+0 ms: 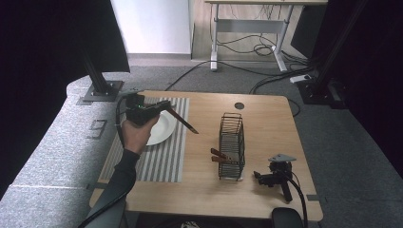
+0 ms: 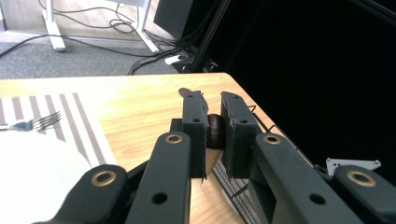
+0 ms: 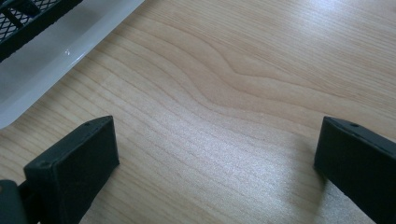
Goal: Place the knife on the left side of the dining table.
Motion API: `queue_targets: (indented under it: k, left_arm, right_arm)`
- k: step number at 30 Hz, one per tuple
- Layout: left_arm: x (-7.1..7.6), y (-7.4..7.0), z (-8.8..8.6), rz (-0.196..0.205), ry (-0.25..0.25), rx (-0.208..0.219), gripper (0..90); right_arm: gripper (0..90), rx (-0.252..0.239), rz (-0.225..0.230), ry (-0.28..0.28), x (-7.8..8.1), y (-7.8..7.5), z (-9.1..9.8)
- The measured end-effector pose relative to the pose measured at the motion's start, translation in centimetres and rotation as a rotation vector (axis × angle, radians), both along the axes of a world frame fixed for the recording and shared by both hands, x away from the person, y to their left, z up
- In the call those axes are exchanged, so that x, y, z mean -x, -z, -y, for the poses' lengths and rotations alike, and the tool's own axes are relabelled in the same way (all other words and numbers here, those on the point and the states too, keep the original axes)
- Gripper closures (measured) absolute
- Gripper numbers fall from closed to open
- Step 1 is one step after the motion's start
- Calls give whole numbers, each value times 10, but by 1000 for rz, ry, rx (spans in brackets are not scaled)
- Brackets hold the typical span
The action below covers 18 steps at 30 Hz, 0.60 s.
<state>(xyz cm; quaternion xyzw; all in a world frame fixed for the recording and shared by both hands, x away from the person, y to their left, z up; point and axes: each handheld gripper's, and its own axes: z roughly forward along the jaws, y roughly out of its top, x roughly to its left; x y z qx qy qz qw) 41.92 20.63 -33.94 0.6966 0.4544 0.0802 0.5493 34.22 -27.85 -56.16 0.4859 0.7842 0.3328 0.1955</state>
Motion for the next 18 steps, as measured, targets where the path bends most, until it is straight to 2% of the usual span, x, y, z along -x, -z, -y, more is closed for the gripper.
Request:
queue_targets:
  k: [18]
  left_arm:
    - [27,36,-59,-58,-86,36,807]
  right_arm:
    - [0,-1,0,0,0,0,0]
